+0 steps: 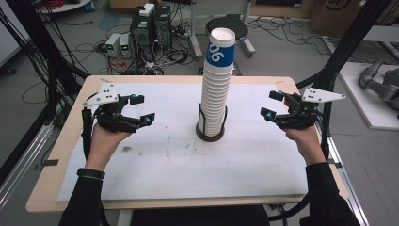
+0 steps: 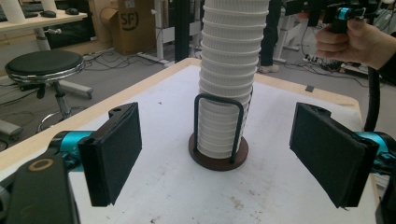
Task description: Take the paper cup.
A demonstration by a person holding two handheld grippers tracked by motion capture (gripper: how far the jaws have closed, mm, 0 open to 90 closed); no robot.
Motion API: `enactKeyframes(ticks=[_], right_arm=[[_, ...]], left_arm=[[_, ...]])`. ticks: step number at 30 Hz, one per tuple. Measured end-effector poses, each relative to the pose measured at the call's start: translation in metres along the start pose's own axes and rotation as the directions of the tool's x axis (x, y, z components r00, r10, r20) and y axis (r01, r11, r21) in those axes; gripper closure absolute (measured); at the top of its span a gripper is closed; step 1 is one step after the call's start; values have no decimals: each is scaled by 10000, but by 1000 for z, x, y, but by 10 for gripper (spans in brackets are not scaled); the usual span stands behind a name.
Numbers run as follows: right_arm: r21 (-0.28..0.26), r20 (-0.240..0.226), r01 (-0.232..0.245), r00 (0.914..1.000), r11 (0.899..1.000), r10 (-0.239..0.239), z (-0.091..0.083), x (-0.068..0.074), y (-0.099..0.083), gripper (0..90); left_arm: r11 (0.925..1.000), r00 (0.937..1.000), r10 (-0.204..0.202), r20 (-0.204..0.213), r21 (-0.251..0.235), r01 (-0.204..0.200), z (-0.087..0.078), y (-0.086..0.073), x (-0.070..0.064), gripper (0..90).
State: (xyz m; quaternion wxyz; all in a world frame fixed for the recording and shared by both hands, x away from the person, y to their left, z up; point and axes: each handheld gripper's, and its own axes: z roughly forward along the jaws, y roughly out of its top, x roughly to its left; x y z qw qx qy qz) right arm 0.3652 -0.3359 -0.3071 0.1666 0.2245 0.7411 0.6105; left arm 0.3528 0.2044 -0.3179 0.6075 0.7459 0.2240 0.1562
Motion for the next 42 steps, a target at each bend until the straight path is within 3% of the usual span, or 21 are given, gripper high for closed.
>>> enactKeyframes(ticks=[6, 10, 18, 24, 34, 42], right_arm=[[-23, 212, -10, 9998, 10000, 11, 8, -1, 12, 182], [-115, 124, 92, 9999, 9999, -90, 17, 1, 23, 181], [212, -147, 484, 9987, 9986, -481, 44, 8, 42, 182], [300, -162, 590, 9982, 9978, -586, 60, 11, 51, 181], [261, -100, 312, 9995, 9992, -310, 78, 8, 62, 182], [268, -73, 542, 9985, 9982, -540, 92, 11, 70, 182]], left_arm=[[10000, 10000, 43, -11, -36, -43, -2, 2, -2, 169], [10000, 10000, 32, 23, 20, -32, 0, 2, -2, 169], [10000, 9999, 55, 85, 3, -55, 0, 3, -3, 169], [10000, 9999, 69, 87, -40, -69, 0, 3, -4, 169], [10000, 9998, 67, 187, -46, -66, 0, 4, -5, 169], [9999, 9997, 89, 236, -49, -88, 1, 4, -5, 169]])
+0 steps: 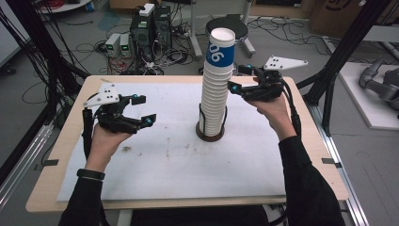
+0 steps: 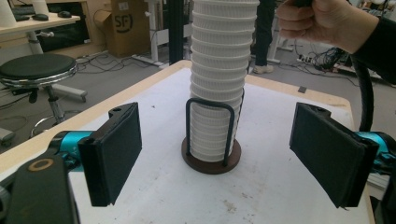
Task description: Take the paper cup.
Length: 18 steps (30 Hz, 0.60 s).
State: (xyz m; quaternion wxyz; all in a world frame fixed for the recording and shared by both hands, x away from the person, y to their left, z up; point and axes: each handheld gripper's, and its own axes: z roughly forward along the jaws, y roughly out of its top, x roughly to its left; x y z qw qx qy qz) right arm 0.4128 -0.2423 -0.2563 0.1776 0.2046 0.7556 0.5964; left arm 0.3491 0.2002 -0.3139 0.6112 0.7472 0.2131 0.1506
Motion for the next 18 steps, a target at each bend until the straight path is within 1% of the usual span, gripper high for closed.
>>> enactKeyframes(ticks=[3, 5, 18], right_arm=[[45, -71, 36, 10000, 10000, -35, 4, 1, 1, 182], [63, -35, 70, 10000, 10000, -70, 7, 2, 2, 182], [243, -214, -64, 9997, 9997, 69, 20, 3, 9, 180]], left_arm=[[10000, 10000, 19, 8, -14, -19, 0, 0, 0, 169], [10000, 10000, -2, -3, -41, 2, -1, 1, -1, 169], [10000, 10000, 52, 60, -32, -52, -1, 1, -2, 169]])
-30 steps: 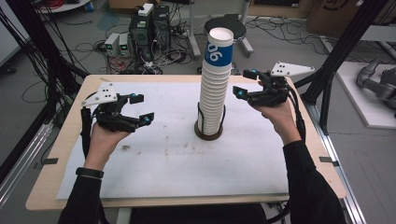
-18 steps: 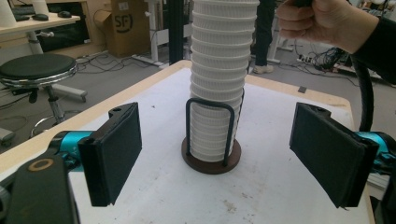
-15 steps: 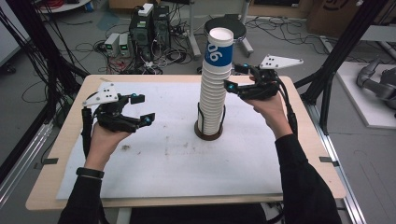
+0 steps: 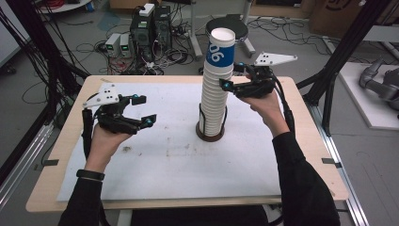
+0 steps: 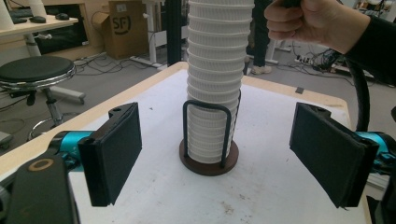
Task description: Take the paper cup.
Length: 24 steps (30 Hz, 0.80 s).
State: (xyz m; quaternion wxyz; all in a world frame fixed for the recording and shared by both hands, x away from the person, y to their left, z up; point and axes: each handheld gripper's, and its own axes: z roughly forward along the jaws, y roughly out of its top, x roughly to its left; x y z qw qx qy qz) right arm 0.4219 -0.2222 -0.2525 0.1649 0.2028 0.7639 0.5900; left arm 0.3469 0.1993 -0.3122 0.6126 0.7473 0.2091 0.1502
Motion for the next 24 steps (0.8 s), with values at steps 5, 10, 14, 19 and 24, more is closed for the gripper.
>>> enactKeyframes(ticks=[5, 10, 14, 19, 24], right_arm=[[23, -50, -144, 9999, 9999, 144, 7, 0, 0, 153], [-32, -67, -243, 9997, 9997, 243, 10, 0, 0, 148], [-85, -161, -297, 9994, 9995, 295, 12, -1, -1, 144], [-65, -134, -264, 9996, 9996, 264, 12, -1, -1, 148], [-40, -190, -216, 9996, 9998, 216, 11, -1, -1, 151]], left_arm=[[10000, 10000, -1, 14, 16, 1, 0, 0, -1, 169], [10000, 10000, -1, 86, 2, 1, 1, 0, -2, 169], [10000, 9999, -8, 131, 24, 8, 3, 1, -3, 169], [10000, 9998, -13, 220, -35, 14, 7, 5, -3, 169], [9999, 9994, -39, 340, -96, 42, 12, 14, -3, 169]])
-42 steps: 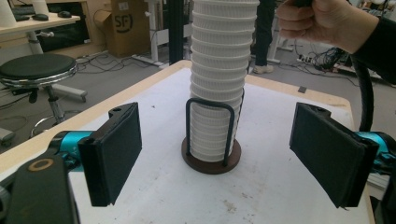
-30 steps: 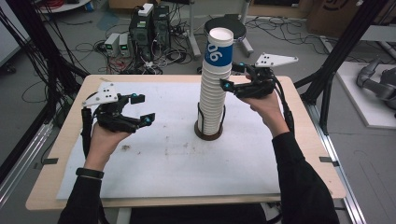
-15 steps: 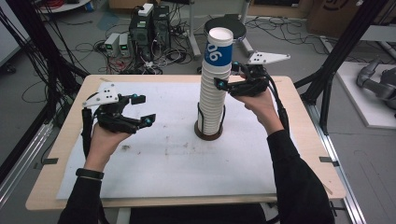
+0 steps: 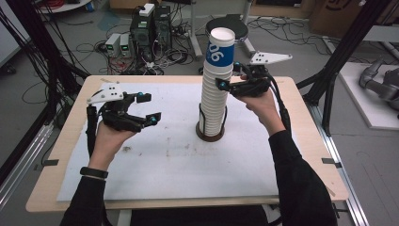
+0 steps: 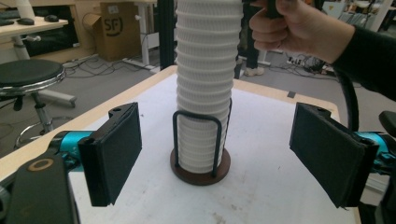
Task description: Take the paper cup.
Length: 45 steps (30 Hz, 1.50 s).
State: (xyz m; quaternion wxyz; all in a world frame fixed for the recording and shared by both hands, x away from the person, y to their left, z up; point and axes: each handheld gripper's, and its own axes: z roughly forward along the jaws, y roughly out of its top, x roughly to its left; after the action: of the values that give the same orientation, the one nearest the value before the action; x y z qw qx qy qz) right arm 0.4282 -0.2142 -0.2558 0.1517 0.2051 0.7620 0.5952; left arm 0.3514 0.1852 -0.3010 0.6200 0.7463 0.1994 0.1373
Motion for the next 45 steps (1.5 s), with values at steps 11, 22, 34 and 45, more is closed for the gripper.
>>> enactKeyframes(ticks=[11, 22, 34, 45], right_arm=[[-10, 5, 5, 10000, 10000, -5, 0, 0, 0, 153], [-4, 3, -11, 10000, 10000, 11, 0, 0, 0, 154], [10, 4, 88, 10000, 10000, -88, 0, 0, 0, 155], [33, 19, 62, 10000, 10000, -62, -1, 1, 1, 155]], left_arm=[[9999, 9988, -70, 486, -132, 76, 23, 41, 8, 169], [9999, 9953, -28, 967, -113, 39, 60, 90, 13, 169], [9994, 9908, 193, 1339, -299, -154, 91, 136, 15, 169], [9987, 9868, 346, 1583, -415, -283, 114, 165, 12, 169]])
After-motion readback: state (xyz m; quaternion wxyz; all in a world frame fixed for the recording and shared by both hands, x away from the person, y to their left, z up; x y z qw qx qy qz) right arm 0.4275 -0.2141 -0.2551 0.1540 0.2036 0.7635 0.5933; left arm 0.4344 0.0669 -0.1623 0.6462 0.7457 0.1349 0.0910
